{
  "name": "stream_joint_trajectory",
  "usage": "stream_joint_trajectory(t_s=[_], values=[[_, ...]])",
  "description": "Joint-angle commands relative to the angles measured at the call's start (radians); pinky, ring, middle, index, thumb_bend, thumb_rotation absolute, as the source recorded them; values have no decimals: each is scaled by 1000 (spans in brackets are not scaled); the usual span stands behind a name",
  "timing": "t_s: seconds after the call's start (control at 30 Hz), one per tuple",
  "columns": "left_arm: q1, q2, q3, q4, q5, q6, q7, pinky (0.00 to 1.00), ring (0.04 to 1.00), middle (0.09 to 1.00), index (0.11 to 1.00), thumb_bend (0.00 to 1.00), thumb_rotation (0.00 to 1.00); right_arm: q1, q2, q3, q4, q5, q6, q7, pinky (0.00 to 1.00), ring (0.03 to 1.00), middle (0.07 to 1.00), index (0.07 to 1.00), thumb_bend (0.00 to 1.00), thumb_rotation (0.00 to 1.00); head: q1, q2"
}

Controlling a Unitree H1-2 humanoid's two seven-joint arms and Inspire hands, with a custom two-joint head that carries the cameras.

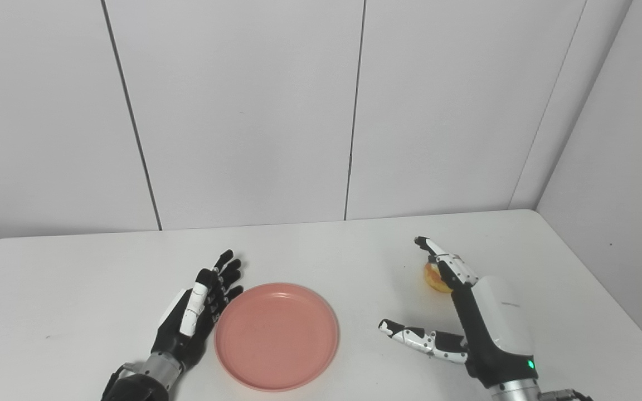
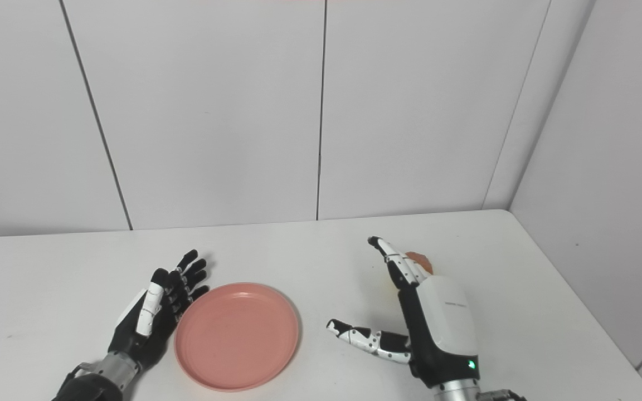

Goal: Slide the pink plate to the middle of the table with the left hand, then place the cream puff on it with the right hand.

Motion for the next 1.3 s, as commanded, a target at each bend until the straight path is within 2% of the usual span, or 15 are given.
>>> stream_joint_trajectory(t_s=[0.0,0.13,0.23,0.43,0.53,0.67,0.8,0.87,0.93,1.07,1.2,1.27], values=[[29,7,3,42,10,49,6,982,1000,987,1000,940,948,-41,-27,-12,-25,-2,-8,-5,667,784,847,851,884,566,1,1],[27,9,8,60,7,34,-2,999,1000,993,1000,925,947,-100,-98,-17,-20,-71,10,50,707,802,846,859,955,637,4,0],[27,10,9,69,10,26,-4,1000,1000,992,1000,922,956,-134,-136,-24,-9,-108,19,78,751,835,843,852,981,620,4,-1],[26,10,17,77,7,18,-8,1000,1000,992,1000,918,949,-223,-238,-31,6,-141,116,322,788,835,840,830,1000,553,3,-3],[27,12,19,75,8,19,-7,1000,1000,992,1000,917,950,-273,-301,-28,49,-135,125,405,758,816,822,809,1000,502,4,-2],[24,14,22,79,8,19,-9,1000,1000,991,1000,900,956,-331,-364,-8,87,-172,161,524,814,809,811,803,1000,528,5,-4],[22,16,23,82,10,19,-14,1000,1000,992,1000,900,961,-383,-399,0,118,-192,207,626,896,829,816,802,1000,559,4,-4],[22,17,23,83,10,17,-15,1000,1000,993,1000,891,962,-400,-408,4,131,-201,218,650,899,832,817,804,1000,556,4,-4],[22,16,24,84,9,16,-16,1000,1000,994,1000,886,961,-416,-418,5,166,-190,218,646,855,828,813,799,1000,547,4,-4],[19,17,23,91,13,12,-14,1000,1000,992,1000,895,959,-441,-428,7,241,-172,218,626,778,825,813,792,1000,548,5,-4],[19,16,23,94,14,8,-12,993,1000,991,1000,901,955,-456,-432,15,304,-158,216,608,753,832,833,796,1000,558,9,-4],[20,16,23,93,12,9,-13,997,1000,994,1000,901,956,-459,-428,12,335,-136,204,570,728,823,831,788,1000,548,11,-4]])
